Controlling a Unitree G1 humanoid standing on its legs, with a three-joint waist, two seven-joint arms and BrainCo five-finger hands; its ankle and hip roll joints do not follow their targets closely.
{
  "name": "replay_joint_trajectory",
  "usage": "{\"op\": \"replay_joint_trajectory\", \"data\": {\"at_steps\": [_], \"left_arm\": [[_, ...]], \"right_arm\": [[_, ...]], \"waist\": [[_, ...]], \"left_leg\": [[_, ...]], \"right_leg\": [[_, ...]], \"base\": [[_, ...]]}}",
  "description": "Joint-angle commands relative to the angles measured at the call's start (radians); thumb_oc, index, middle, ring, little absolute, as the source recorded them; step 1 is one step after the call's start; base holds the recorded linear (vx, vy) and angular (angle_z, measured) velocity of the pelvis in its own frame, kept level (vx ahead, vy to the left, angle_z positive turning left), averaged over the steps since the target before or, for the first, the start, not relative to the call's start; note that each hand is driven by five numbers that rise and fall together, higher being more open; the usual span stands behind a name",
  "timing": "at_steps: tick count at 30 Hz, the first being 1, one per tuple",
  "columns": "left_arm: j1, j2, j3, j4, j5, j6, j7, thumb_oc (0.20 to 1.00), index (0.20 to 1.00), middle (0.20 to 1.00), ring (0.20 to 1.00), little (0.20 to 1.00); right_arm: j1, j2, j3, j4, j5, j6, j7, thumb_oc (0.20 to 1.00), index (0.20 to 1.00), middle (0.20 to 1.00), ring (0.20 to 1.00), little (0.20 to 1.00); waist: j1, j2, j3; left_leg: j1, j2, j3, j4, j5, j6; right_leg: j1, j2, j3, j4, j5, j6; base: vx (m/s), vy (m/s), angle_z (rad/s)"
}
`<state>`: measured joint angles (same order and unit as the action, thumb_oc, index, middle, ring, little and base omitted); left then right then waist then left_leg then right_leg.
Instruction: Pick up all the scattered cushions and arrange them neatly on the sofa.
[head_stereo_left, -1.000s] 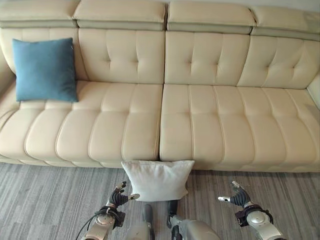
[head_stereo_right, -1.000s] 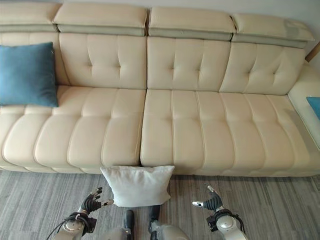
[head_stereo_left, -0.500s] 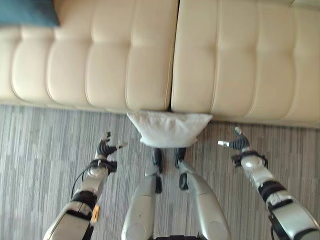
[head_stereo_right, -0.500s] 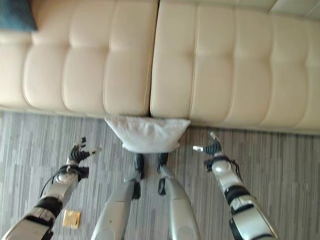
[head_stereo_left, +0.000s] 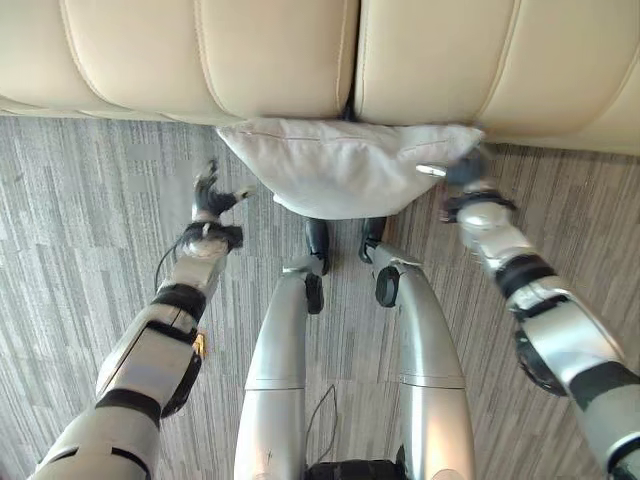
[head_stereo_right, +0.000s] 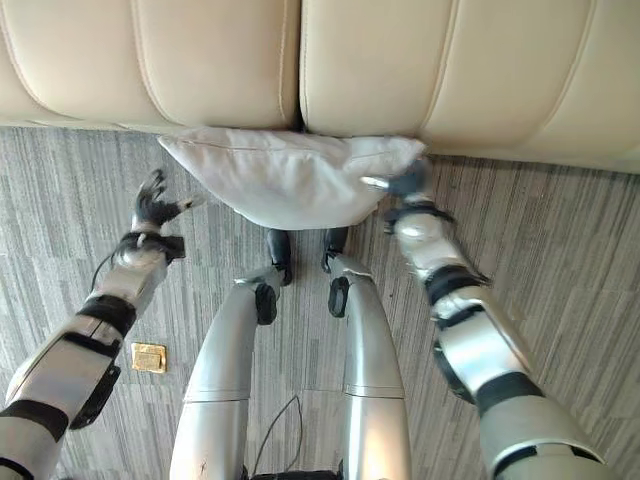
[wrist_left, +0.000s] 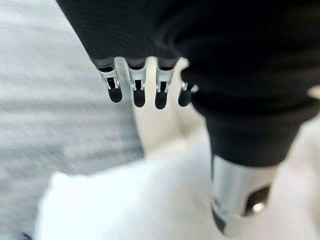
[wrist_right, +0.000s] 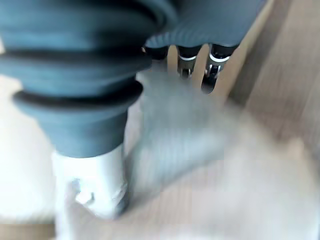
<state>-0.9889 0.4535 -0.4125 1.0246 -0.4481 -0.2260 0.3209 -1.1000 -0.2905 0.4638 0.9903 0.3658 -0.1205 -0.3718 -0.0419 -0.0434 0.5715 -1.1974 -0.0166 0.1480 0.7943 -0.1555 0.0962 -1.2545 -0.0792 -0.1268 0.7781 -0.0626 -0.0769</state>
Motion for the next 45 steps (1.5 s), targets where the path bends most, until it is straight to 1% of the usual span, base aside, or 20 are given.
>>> {"op": "replay_joint_trajectory", "data": {"at_steps": [1,6,13,14,15,16,18,19,24,25,27,28,33,38,39,40,41,42,44,45], "left_arm": [[0.094,-0.057,-0.033,-0.040,0.026,-0.046,0.041,0.200,0.200,0.200,0.200,0.200],[0.088,-0.066,-0.055,-0.115,0.065,-0.065,0.057,0.200,0.200,0.200,0.200,0.200],[0.177,-0.054,-0.029,-0.326,0.133,-0.102,0.079,0.200,0.200,0.200,0.200,0.200],[0.227,-0.062,-0.013,-0.394,0.147,-0.115,0.083,0.200,0.200,0.200,0.200,0.200],[0.227,-0.062,-0.013,-0.394,0.147,-0.115,0.084,0.200,0.200,0.200,0.200,0.200],[0.285,-0.068,-0.004,-0.473,0.169,-0.120,0.080,0.200,0.200,0.200,0.200,0.200],[0.360,-0.081,0.008,-0.545,0.182,-0.124,0.074,0.200,0.200,0.200,0.200,0.200],[0.361,-0.081,0.008,-0.546,0.182,-0.123,0.074,0.200,0.200,0.200,0.200,0.200],[0.582,-0.099,0.025,-0.746,0.207,-0.131,0.024,0.200,0.200,0.200,0.200,0.200],[0.625,-0.100,0.029,-0.778,0.200,-0.129,0.011,0.200,0.200,0.200,0.200,0.200],[0.781,-0.069,0.057,-0.892,0.206,-0.135,-0.026,0.200,0.200,0.200,0.200,0.200],[0.782,-0.069,0.057,-0.892,0.206,-0.134,-0.026,0.200,0.200,0.200,0.200,0.200],[0.913,-0.025,0.091,-1.005,0.200,-0.135,-0.071,0.200,0.200,0.200,0.200,0.200],[0.929,-0.025,0.088,-1.033,0.199,-0.130,-0.080,0.200,0.200,0.200,0.200,0.200],[0.932,-0.031,0.087,-1.035,0.193,-0.130,-0.079,0.200,0.200,0.200,0.200,0.200],[0.928,-0.036,0.082,-1.031,0.182,-0.128,-0.081,0.200,0.200,0.200,0.200,0.200],[0.928,-0.036,0.082,-1.031,0.182,-0.128,-0.081,0.200,0.200,0.200,0.200,0.200],[0.921,-0.038,0.078,-1.024,0.182,-0.126,-0.078,0.200,0.200,0.200,0.200,0.200],[0.918,-0.045,0.069,-1.013,0.178,-0.121,-0.090,0.200,0.200,0.200,0.200,0.200],[0.927,-0.044,0.069,-1.014,0.178,-0.115,-0.095,0.200,0.200,0.200,0.200,0.200]], "right_arm": [[0.124,0.094,0.076,-0.055,0.045,-0.073,0.016,0.200,0.200,0.200,0.200,0.200],[0.145,0.117,0.100,-0.121,0.030,-0.104,0.035,0.200,0.200,0.200,0.200,0.200],[0.238,0.055,0.061,-0.335,-0.015,-0.150,0.053,0.200,0.200,0.200,0.200,0.200],[0.283,0.039,0.041,-0.406,-0.021,-0.162,0.060,0.200,0.200,0.200,0.200,0.200],[0.283,0.039,0.041,-0.406,-0.021,-0.162,0.060,0.200,0.200,0.200,0.200,0.200],[0.346,0.029,0.021,-0.493,-0.034,-0.169,0.073,0.200,0.200,0.200,0.200,0.200],[0.421,0.021,0.007,-0.575,-0.050,-0.173,0.087,0.200,0.200,0.200,0.200,0.200],[0.423,0.021,0.007,-0.576,-0.051,-0.172,0.087,0.200,0.200,0.200,0.200,0.200],[0.651,-0.006,-0.022,-0.800,-0.079,-0.175,0.152,0.200,0.200,0.200,0.200,0.200],[0.689,-0.016,-0.028,-0.848,-0.089,-0.174,0.166,0.200,0.200,0.200,0.200,0.200],[0.838,-0.093,-0.064,-1.020,-0.154,-0.175,0.210,0.200,0.200,0.200,0.200,0.200],[0.839,-0.093,-0.064,-1.022,-0.154,-0.174,0.211,0.200,0.200,0.200,0.200,0.200],[0.978,-0.183,-0.132,-1.158,-0.260,-0.171,0.230,0.200,0.200,0.200,0.200,0.200],[1.027,-0.194,-0.166,-1.189,-0.271,-0.166,0.217,0.200,0.200,0.200,0.200,0.200],[1.032,-0.195,-0.172,-1.195,-0.271,-0.167,0.212,0.200,0.200,0.200,0.200,0.200],[1.040,-0.192,-0.180,-1.198,-0.255,-0.166,0.209,0.200,0.200,0.200,0.200,0.200],[1.040,-0.192,-0.181,-1.198,-0.255,-0.166,0.210,0.200,0.200,0.200,0.200,0.200],[1.043,-0.191,-0.184,-1.197,-0.245,-0.167,0.205,0.200,0.200,0.200,0.200,0.200],[1.053,-0.192,-0.190,-1.204,-0.236,-0.164,0.204,0.200,0.200,0.200,0.200,0.200],[1.052,-0.189,-0.191,-1.209,-0.232,-0.161,0.204,0.200,0.200,0.200,0.200,0.200]], "waist": [[0.009,0.030,-0.157],[0.010,0.034,-0.166],[0.006,0.021,-0.181],[0.005,0.018,-0.185],[0.006,0.018,-0.184],[0.004,0.013,-0.188],[0.002,0.010,-0.189],[0.003,0.010,-0.187],[-0.001,0.004,-0.211],[-0.003,0.005,-0.224],[-0.015,0.007,-0.275],[-0.015,0.007,-0.277],[-0.032,0.007,-0.368],[-0.043,0.001,-0.394],[-0.046,-0.003,-0.397],[-0.044,-0.012,-0.395],[-0.045,-0.011,-0.395],[-0.044,-0.018,-0.391],[-0.047,-0.026,-0.396],[-0.044,-0.029,-0.406]], "left_leg": [[0.082,0.036,-0.062,-0.078,-0.020,-0.094],[0.117,0.031,-0.066,-0.113,-0.012,-0.098],[0.246,0.033,-0.072,-0.221,0.011,-0.115],[0.315,0.034,-0.073,-0.273,0.022,-0.120],[0.316,0.034,-0.073,-0.273,0.022,-0.120],[0.380,0.032,-0.068,-0.330,0.060,-0.118],[0.470,0.030,-0.069,-0.383,0.067,-0.120],[0.474,0.030,-0.069,-0.386,0.067,-0.121],[0.716,0.023,-0.064,-0.507,0.081,-0.129],[0.757,0.021,-0.065,-0.533,0.090,-0.131],[0.909,0.031,-0.060,-0.606,0.096,-0.141],[0.909,0.031,-0.060,-0.610,0.101,-0.140],[1.063,0.041,-0.042,-0.685,0.111,-0.153],[1.095,0.055,-0.031,-0.650,0.112,-0.175],[1.085,0.061,-0.027,-0.616,0.118,-0.183],[1.062,0.064,-0.026,-0.532,0.146,-0.197],[1.058,0.065,-0.028,-0.526,0.144,-0.198],[1.032,0.068,-0.023,-0.465,0.165,-0.211],[0.994,0.087,0.002,-0.433,0.164,-0.202],[0.970,0.092,0.027,-0.483,0.130,-0.181]], "right_leg": [[0.096,-0.042,0.086,0.042,-0.154,0.121],[0.125,-0.038,0.082,0.015,-0.144,0.124],[0.254,-0.029,0.075,-0.102,-0.103,0.141],[0.318,-0.026,0.071,-0.148,-0.088,0.147],[0.319,-0.026,0.071,-0.148,-0.088,0.147],[0.382,-0.029,0.058,-0.211,-0.044,0.148],[0.469,-0.028,0.052,-0.265,-0.033,0.154],[0.474,-0.028,0.051,-0.267,-0.032,0.154],[0.718,-0.025,0.034,-0.400,-0.011,0.167],[0.760,-0.021,0.030,-0.426,-0.004,0.168],[0.917,-0.009,0.028,-0.508,-0.010,0.172],[0.917,-0.008,0.027,-0.513,-0.005,0.172],[1.074,0.023,0.022,-0.609,-0.009,0.172],[1.156,0.034,0.022,-0.662,-0.022,0.158],[1.170,0.035,0.019,-0.666,-0.025,0.151],[1.191,0.034,0.017,-0.671,-0.030,0.140],[1.192,0.035,0.015,-0.672,-0.030,0.139],[1.200,0.031,0.012,-0.676,-0.029,0.136],[1.215,0.025,0.005,-0.694,-0.036,0.132],[1.226,0.025,0.006,-0.706,-0.041,0.137]], "base": [[0.00,0.000,0.00],[-0.01,0.003,0.02],[-0.01,0.000,0.01],[0.00,0.000,0.00],[-0.04,-0.031,0.01],[0.00,0.000,0.00],[0.01,-0.028,0.00],[0.06,-0.023,-0.03],[0.14,-0.045,0.01],[0.23,-0.076,-0.06],[0.28,-0.079,-0.12],[0.18,-0.074,-0.12],[0.17,-0.102,-0.04],[0.09,-0.112,-0.01],[0.05,-0.114,0.03],[0.05,-0.114,0.04],[0.03,-0.112,0.06],[0.01,-0.077,0.07],[0.09,-0.079,0.20],[0.18,-0.022,0.32]]}}
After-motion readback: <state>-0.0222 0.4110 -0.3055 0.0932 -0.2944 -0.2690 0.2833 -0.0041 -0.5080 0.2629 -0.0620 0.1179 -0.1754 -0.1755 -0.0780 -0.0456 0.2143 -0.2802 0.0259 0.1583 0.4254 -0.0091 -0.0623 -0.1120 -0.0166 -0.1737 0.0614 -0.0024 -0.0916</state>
